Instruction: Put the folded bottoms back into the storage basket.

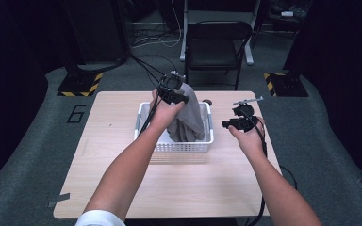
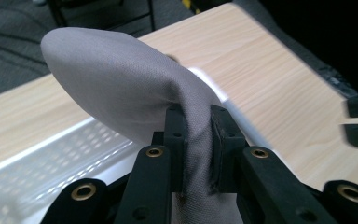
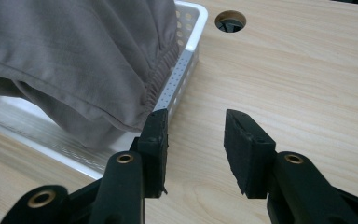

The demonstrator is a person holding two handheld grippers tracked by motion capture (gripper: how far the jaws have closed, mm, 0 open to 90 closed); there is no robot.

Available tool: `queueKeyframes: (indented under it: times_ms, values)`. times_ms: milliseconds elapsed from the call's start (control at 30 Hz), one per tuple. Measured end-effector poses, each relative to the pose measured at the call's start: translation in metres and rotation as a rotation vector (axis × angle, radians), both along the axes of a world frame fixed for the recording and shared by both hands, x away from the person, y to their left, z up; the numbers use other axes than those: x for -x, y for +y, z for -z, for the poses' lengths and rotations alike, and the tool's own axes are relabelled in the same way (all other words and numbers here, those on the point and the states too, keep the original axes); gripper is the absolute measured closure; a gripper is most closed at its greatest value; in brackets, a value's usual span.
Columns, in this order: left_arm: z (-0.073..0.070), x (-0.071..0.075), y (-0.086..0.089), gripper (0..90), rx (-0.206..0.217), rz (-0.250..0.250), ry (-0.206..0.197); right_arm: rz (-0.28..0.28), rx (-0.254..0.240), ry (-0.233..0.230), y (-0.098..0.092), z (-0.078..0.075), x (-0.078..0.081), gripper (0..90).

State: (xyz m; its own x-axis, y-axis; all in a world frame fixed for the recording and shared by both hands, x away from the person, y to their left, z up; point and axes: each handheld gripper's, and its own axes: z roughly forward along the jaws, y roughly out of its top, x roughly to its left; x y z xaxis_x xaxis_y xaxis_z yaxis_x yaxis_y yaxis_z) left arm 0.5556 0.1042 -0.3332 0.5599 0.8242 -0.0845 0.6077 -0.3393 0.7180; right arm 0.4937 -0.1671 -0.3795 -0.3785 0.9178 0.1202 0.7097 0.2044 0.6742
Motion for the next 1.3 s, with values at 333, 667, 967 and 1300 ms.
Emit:
queueKeyframes:
  times_ms: [333, 667, 967, 1300]
  values:
    - [0.038, -0.007, 0.046, 78.5, -0.027, -0.093, 0.070, -0.014, 0.005, -0.003, 0.005, 0.003, -0.002, 59.4]
    - [0.072, -0.005, 0.077, 78.0, -0.037, -0.149, 0.139, -0.012, 0.012, 0.002, 0.008, 0.007, -0.002, 59.3]
    - [0.097, -0.002, 0.094, 77.8, -0.057, -0.193, 0.217, -0.017, 0.019, 0.005, 0.011, 0.008, -0.003, 59.3]
    - [0.109, 0.001, 0.103, 73.4, -0.051, -0.215, 0.228, -0.019, 0.021, 0.015, 0.015, 0.010, -0.004, 59.2]
